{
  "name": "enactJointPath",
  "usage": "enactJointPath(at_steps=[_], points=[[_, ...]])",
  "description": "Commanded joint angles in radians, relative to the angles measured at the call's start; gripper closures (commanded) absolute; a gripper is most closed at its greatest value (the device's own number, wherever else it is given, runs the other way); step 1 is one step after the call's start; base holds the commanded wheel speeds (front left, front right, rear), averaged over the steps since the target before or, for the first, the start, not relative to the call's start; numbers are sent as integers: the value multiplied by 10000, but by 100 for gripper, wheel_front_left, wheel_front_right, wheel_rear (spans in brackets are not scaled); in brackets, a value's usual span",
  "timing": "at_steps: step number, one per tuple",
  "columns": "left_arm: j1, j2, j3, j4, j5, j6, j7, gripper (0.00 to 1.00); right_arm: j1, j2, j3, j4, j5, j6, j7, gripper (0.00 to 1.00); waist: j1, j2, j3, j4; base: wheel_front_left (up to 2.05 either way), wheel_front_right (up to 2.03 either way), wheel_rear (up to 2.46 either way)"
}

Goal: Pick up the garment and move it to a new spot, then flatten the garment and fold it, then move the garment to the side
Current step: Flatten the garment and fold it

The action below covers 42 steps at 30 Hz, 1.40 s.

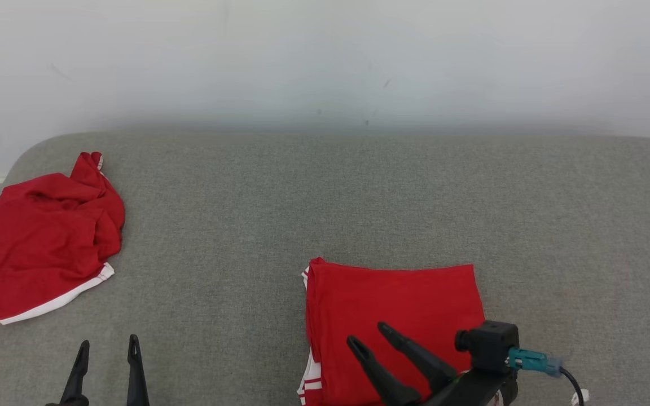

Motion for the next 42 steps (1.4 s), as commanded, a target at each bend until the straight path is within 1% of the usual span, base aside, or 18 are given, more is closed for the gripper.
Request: enactJointPath(at_steps=[1, 5, 9, 10, 12, 14, 15, 17, 20, 22, 26, 32, 36, 42], points=[[68, -18, 20, 17, 12, -8, -35, 0, 65, -19, -137, -236, 63, -25, -128, 0, 0, 0, -76, -99, 0, 0, 0], [113, -18, 43, -21, 57, -10, -35, 0, 58, 1, -705, -640, -57, -25, -591, 0, 0, 0, -146, -243, 0, 0, 0], [172, -17, 70, -88, 94, -11, -35, 0, 125, 142, -1640, -661, -292, -25, -1198, 0, 0, 0, -218, -390, 0, 0, 0], [172, -17, 70, -88, 94, -11, -35, 0, 125, 142, -1640, -661, -292, -25, -1198, 0, 0, 0, -218, -390, 0, 0, 0], [211, 4, 106, -108, 107, -17, -35, 0, 163, 288, -2169, -659, -396, -25, -1460, 0, 0, 0, -250, -484, 0, 0, 0], [227, 13, 103, -144, 164, -25, -35, 0, 198, 304, -2657, -642, -667, -25, -1708, 0, 0, 0, -266, -562, 0, 0, 0], [246, 24, 110, -177, 199, -23, -35, 0, 250, 389, -3095, -597, -871, -25, -1967, 0, 0, 0, -280, -654, 0, 0, 0], [234, 57, 107, -210, 238, -35, -35, 0, 282, 263, -3453, -528, -1354, -25, -2277, 0, 0, 0, -282, -739, 0, 0, 0], [249, 62, 83, -269, 290, -33, -35, 0, 465, 293, -3926, -294, -1786, -25, -2702, 0, 0, 0, -290, -874, 0, 0, 0], [273, 67, 87, -310, 312, -25, -35, 0, 567, 149, -4108, -127, -2265, -25, -2978, 0, 0, 0, -293, -952, 0, 0, 0], [229, 112, 116, -324, 327, -35, -35, 0, 780, 188, -4380, 254, -2754, -25, -3523, 0, 0, 0, -316, -1104, 0, 0, 0], [199, 97, 56, -365, 366, -10, -35, 0, 953, 284, -4476, 983, -2949, -25, -4170, 0, 0, 0, -371, -1223, 0, 0, 0], [228, 83, -12, -397, 386, 30, -35, 0, 999, 373, -4438, 1418, -3165, -25, -4413, 0, 0, 0, -424, -1238, 0, 0, 0], [295, 80, -98, -346, 414, -2, -35, 0, 897, 479, -4353, 1896, -3813, -25, -4528, 0, 0, 0, -488, -1211, 0, 0, 0]])
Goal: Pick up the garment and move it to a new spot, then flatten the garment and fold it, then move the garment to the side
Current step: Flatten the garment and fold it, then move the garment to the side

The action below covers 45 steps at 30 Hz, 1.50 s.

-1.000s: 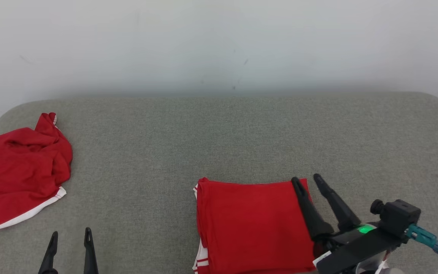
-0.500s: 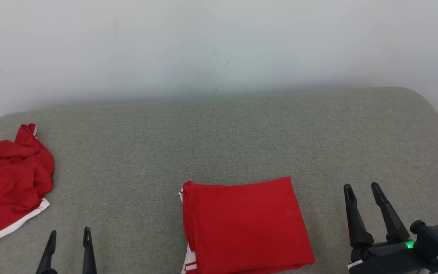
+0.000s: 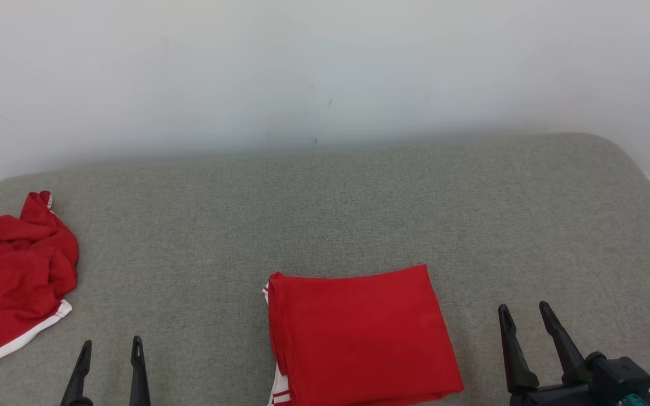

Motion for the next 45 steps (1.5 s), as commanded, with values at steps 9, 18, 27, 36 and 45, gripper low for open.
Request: enactJointPath(at_steps=[9, 18, 27, 36, 45], points=[[186, 67, -121, -41, 131, -22, -35, 0, -33, 332, -164, 109, -839, -25, -55, 0, 0, 0, -35, 139, 0, 0, 0], [212, 63, -236, -6, 194, -5, -35, 0, -102, 429, -80, 247, -1042, -25, -55, 0, 0, 0, -10, 195, 0, 0, 0], [186, 107, -334, 59, 208, -14, -34, 0, -165, 380, 75, 480, -1080, -25, -56, 0, 0, 0, 5, 251, 0, 0, 0], [244, 142, -346, 57, 178, 39, -34, 0, -219, 327, 200, 746, -1031, -25, -57, 0, 0, 0, 7, 252, 0, 0, 0], [37, 182, -397, 105, 121, 25, -34, 0, -1476, -120, 935, 2143, -615, -25, 644, 0, 0, 0, 32, 300, 0, 0, 0]])
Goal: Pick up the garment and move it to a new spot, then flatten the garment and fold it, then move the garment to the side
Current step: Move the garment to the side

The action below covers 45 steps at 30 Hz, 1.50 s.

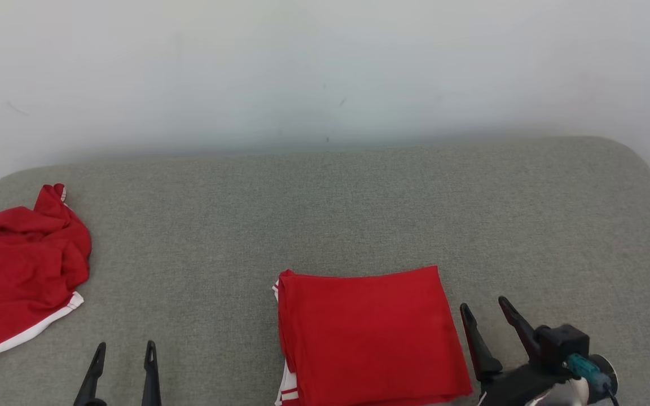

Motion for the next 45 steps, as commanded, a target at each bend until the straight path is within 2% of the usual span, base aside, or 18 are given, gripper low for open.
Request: enactJointPath(at_steps=[1, 8, 17, 21, 22, 23, 24, 34, 41, 45], points=[[-118, 37, -34, 35, 24, 15, -34, 0, -351, -65, 122, 333, 149, -25, 277, 0, 0, 0, 25, 84, 0, 0, 0], [-245, -1, -211, 92, -18, -15, -34, 0, -1401, -258, 742, 2028, 751, -25, 980, 0, 0, 0, 210, 495, 0, 0, 0], [-377, 2, -218, 57, -69, 30, -34, 0, -2288, -316, 1249, 3924, 1331, -25, 859, 0, 0, 0, 695, 863, 0, 0, 0], [-508, -7, -235, 100, -64, 44, -34, 0, -2555, -220, 1859, 4871, 1741, -25, 819, 0, 0, 0, 810, 946, 0, 0, 0], [-544, -12, -245, 108, -70, 53, -34, 0, -2567, -187, 1963, 5030, 1870, -25, 834, 4, 0, 0, 817, 949, 0, 0, 0], [-555, -17, -247, 114, -75, 60, -34, 0, -2582, -153, 2040, 5161, 2009, -25, 836, 55, 0, 0, 809, 943, 0, 0, 0], [-550, -22, -245, 124, -81, 52, -34, 0, -2596, -141, 2148, 5276, 2093, -25, 850, 100, 0, 0, 802, 932, 0, 0, 0], [-710, -64, -255, 24, -183, 71, -34, 0, -3902, -592, 3044, 5300, 2864, -27, 506, 100, 0, 0, 1015, 735, 0, 0, 0], [-1105, -120, -440, -195, -243, 60, -33, 0, -5575, -1342, 3343, 5317, 3263, -27, 596, 100, 0, 0, 1888, 684, 0, 0, 0], [-1449, -148, -628, -308, -231, 29, -34, 0, -6538, -2000, 3432, 5448, 3333, -27, 672, 100, 0, 0, 2610, 654, 0, 0, 0]])
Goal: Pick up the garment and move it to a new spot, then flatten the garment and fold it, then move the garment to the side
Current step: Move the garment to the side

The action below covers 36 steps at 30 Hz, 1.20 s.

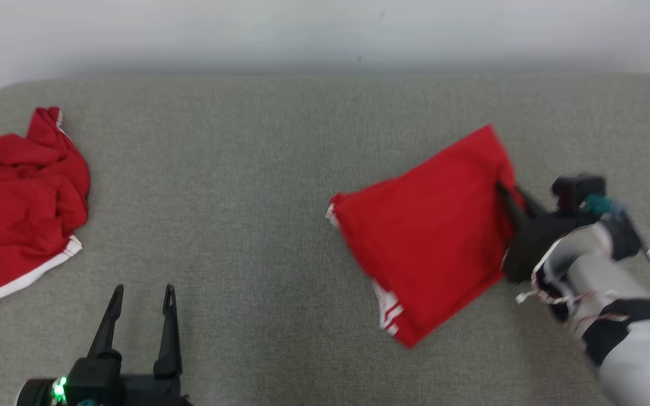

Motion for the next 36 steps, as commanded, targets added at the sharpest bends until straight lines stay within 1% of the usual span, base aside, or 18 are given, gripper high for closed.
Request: enactJointPath(at_steps=[1, 7, 8, 12, 16, 20, 27, 30, 36], points=[[-295, -36, -72, -100, 9, -17, -31, 0, -345, -287, 84, 37, -37, -29, 58, 100, -1, -1, 827, -56, 0, 0, 0], [-1100, -35, -279, -549, 120, -82, -31, 0, -1473, -1600, 170, -28, 289, -29, 23, 100, -1, -1, 2031, -324, 0, 0, 0], [-1100, -35, -279, -549, 120, -82, -31, 0, -1473, -1600, 170, -28, 289, -29, 23, 100, -1, -1, 2031, -324, 0, 0, 0], [-1543, -4, -383, -914, 237, -84, -33, 0, -2024, -2473, 258, -207, 536, -29, 38, 100, -1, -1, 2765, -666, 0, 0, 0], [-1837, 18, -453, -1280, 314, -90, -31, 0, -2393, -3367, 307, -378, 605, -29, 34, 100, -1, -1, 3279, -894, 0, 0, 0], [-2055, 13, -494, -1638, 353, -64, -31, 0, -2823, -4343, 247, -517, 741, -29, 189, 100, -1, -1, 3711, -980, 0, 0, 0], [-2181, 37, -576, -2263, 453, -50, -32, 0, -3480, -5711, 38, -809, 857, -29, 490, 100, -1, -1, 4239, -907, 0, 0, 0], [-2226, 64, -581, -2452, 456, 12, -31, 0, -3691, -6045, -3, -820, 777, -29, 665, 100, -1, -1, 4387, -814, 0, 0, 0], [-2161, 119, -574, -2678, 467, 58, -31, 0, -3965, -6392, -101, -776, 655, -29, 902, 100, -1, -1, 4569, -675, 0, 0, 0]])
